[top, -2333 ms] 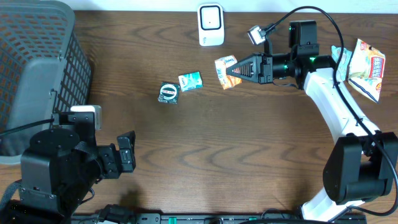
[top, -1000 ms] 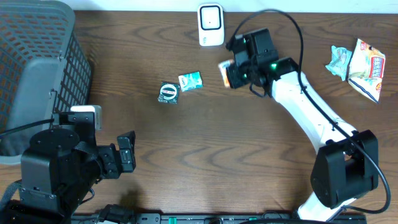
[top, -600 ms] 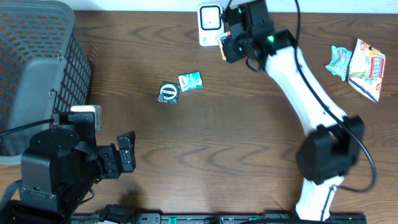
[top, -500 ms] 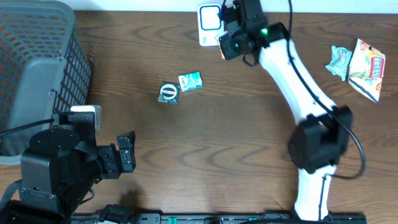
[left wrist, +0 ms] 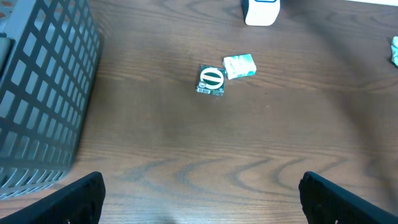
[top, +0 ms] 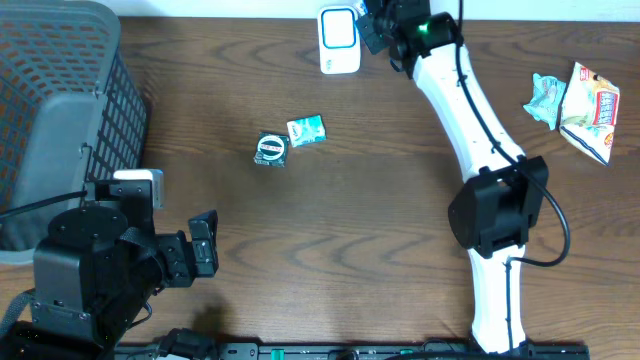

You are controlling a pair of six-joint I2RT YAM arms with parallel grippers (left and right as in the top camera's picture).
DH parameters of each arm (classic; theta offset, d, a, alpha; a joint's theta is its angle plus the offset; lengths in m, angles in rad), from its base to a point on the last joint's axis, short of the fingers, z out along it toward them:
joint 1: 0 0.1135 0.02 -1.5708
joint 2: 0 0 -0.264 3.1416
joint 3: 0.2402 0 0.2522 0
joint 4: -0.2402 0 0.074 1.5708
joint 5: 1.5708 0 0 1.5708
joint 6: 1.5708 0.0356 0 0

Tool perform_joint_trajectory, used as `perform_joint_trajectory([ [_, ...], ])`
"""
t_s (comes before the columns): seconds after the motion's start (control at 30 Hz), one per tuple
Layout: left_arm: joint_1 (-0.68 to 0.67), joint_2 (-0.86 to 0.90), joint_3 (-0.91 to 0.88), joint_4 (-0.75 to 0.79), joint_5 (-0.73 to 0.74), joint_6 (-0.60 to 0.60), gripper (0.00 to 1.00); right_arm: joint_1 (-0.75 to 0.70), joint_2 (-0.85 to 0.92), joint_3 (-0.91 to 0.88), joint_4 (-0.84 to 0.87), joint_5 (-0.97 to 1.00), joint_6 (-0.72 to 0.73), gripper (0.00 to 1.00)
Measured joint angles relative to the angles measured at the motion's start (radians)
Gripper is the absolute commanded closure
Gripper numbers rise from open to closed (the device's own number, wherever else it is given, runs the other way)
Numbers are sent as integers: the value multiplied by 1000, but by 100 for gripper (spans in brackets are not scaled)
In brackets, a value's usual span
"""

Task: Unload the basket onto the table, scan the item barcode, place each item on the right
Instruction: 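Raise the orange pack's barcode up to the white scanner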

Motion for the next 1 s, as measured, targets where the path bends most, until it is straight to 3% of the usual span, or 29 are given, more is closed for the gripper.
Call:
perform_joint_trajectory([
  [0.33, 0, 0, 0, 0, 0, 0, 2, 38, 180, 6, 251, 105, -362, 99],
  [0.53, 0, 0, 0, 0, 0, 0, 3, 38, 228, 5, 352, 113, -426, 99],
  [0.8, 0, 0, 0, 0, 0, 0, 2, 48, 229, 5, 376, 62, -605, 99],
  [1.0, 0, 0, 0, 0, 0, 0, 2, 52, 241, 5, 387, 66, -663, 99],
])
